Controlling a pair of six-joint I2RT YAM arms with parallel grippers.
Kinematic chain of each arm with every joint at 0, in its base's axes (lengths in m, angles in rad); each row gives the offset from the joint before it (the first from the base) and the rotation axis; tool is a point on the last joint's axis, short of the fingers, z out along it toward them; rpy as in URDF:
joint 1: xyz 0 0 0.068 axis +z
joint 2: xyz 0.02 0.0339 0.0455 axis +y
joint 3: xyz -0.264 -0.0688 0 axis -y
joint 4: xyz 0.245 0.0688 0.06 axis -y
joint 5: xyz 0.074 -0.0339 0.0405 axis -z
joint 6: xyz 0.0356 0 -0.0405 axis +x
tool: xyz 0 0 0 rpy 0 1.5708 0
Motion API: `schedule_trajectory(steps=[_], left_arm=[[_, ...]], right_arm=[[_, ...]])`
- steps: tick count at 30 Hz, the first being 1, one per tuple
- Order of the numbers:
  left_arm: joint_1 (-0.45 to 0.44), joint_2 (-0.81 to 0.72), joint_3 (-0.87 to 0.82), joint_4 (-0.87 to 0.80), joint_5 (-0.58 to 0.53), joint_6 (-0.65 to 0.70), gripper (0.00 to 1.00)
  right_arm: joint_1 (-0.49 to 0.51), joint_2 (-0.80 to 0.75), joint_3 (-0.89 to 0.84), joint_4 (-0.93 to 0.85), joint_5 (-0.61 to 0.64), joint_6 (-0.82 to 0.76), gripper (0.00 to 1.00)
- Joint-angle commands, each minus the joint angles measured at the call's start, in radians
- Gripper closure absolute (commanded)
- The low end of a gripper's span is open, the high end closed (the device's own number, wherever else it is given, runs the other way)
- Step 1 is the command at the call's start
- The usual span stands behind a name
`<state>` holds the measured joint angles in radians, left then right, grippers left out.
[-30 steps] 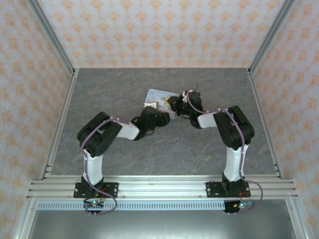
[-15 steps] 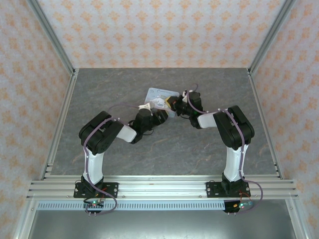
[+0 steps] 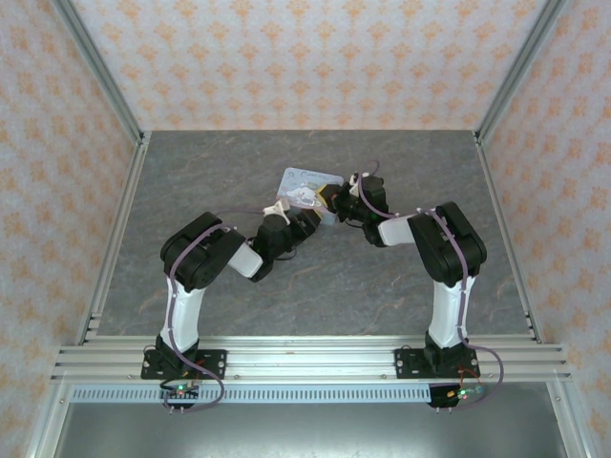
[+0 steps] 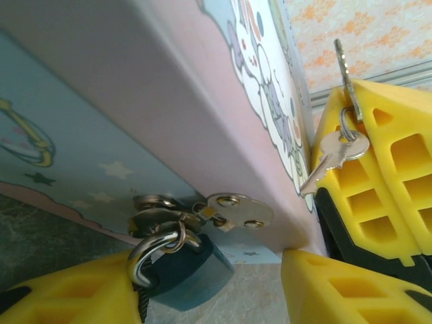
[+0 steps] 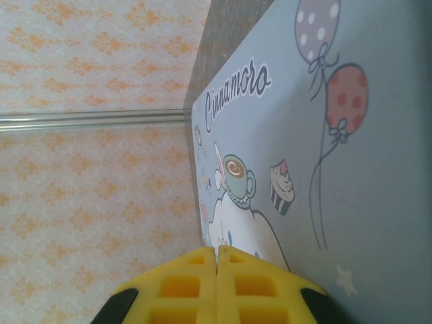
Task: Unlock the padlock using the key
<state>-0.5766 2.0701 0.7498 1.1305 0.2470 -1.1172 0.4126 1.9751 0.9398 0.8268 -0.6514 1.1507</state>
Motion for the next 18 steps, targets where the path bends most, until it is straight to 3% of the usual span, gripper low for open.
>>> schedule_trajectory(steps=[1,10,18], left_arm=[[-0.017,0.044,-0.007,0.111,-0.046,-0.073,0.46],[-0.046,-0.018,-0.064,0.133,-0.116,-0.099,0.49],[-0.046,0.028,-0.045,0.111,-0.149,-0.122,0.52]], right_arm=[[0.006,0.033,-0.021,-0.015,0.001,0.002,1.0],[0.007,0.037,-0.027,-0.009,0.001,0.003,1.0],[0.006,0.038,-0.038,0.008,0.001,0.01,1.0]])
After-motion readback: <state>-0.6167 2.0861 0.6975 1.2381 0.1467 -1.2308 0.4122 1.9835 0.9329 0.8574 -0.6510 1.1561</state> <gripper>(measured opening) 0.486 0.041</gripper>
